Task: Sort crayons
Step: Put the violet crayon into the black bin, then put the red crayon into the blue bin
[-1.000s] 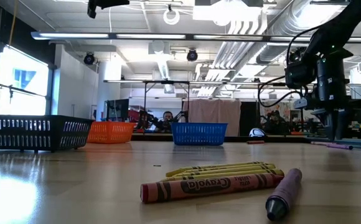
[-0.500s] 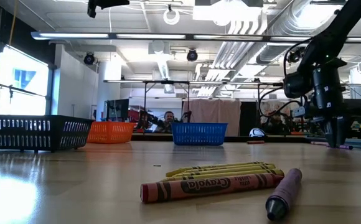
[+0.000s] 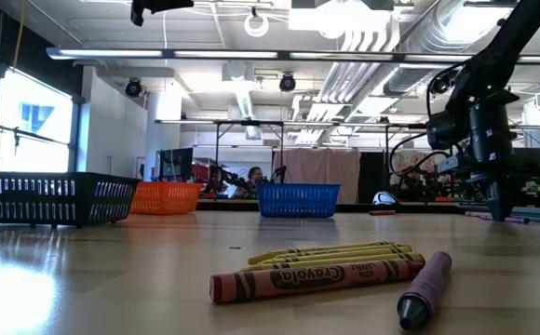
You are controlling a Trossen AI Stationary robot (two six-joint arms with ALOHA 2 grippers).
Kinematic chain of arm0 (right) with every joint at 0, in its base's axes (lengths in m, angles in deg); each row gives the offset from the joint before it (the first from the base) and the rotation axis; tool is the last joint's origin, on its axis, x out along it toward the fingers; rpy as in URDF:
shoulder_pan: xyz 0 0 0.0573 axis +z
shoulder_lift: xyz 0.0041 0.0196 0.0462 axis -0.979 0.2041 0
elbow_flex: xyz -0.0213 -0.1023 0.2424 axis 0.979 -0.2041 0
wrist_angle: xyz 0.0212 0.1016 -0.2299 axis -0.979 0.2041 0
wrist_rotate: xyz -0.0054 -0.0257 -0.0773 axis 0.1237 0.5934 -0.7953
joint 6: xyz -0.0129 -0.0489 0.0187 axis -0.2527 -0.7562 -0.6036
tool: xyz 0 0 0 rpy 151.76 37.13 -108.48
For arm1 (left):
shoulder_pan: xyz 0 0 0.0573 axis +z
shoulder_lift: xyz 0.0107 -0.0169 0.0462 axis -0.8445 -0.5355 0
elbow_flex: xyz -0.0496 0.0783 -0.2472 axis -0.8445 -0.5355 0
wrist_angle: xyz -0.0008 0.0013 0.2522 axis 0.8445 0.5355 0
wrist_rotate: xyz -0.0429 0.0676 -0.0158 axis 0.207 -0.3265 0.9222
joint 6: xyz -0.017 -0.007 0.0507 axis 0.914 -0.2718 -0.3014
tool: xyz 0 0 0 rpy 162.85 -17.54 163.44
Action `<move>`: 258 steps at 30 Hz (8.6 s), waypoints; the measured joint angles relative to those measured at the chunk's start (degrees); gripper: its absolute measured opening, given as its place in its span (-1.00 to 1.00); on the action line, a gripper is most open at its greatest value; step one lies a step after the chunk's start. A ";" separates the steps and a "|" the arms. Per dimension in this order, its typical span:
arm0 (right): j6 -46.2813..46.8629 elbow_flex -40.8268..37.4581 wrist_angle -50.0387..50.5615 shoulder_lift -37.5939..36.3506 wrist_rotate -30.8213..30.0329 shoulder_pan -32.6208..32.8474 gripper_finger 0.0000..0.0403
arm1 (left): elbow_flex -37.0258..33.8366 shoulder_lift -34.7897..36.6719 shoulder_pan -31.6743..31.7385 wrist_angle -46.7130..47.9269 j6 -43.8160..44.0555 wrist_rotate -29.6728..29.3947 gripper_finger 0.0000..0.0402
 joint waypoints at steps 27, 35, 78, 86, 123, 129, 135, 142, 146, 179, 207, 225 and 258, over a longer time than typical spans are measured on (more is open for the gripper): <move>7.66 15.55 -51.92 -18.18 14.96 24.81 -0.96 | 0.02 2.39 0.02 7.16 -0.25 0.07 -0.63; -1.97 26.38 -53.79 -17.04 2.06 35.05 -0.96 | 0.03 -3.57 -0.04 -2.35 -1.49 13.52 -0.56; -22.67 58.31 -49.42 12.08 -0.53 47.51 -0.96 | 0.00 -12.11 -0.04 -13.33 0.68 17.90 0.08; -22.80 58.34 -50.24 13.23 -0.53 47.55 -0.96 | 0.00 -13.62 -0.13 -13.26 2.22 19.58 0.08; -22.61 58.27 -47.62 12.62 -2.76 45.73 -0.44 | 0.00 -11.66 2.26 -13.37 2.08 22.45 -0.99; -22.60 58.27 -42.27 11.00 -4.01 44.58 -0.36 | 0.04 -4.73 5.61 1.82 4.85 22.67 -1.00; -22.60 58.27 -37.33 10.48 -3.98 44.03 -0.38 | 0.04 4.02 6.12 37.02 12.48 26.81 -1.00; -22.58 58.27 -34.59 10.64 -3.98 43.06 -0.40 | 0.00 7.60 0.87 66.11 22.46 31.55 -1.00; -21.35 58.27 -34.60 10.64 -4.03 42.85 -0.40 | -0.29 7.39 -3.10 70.70 24.94 31.85 -1.00; -11.98 58.27 -11.44 10.70 -7.12 42.95 -0.40 | -23.08 6.21 -10.27 55.47 27.14 32.37 -0.63; -55.76 34.29 -2.10 11.51 -14.68 24.29 -0.40 | -16.15 6.21 -10.27 43.08 25.74 32.61 -0.60; -73.08 34.49 -6.43 25.60 -18.96 20.03 -0.40 | -3.20 6.21 -10.19 41.44 25.65 14.36 -0.60; -81.35 34.97 -5.12 29.65 -10.91 18.44 -0.68 | -3.08 2.95 -10.10 38.45 22.14 7.17 -0.60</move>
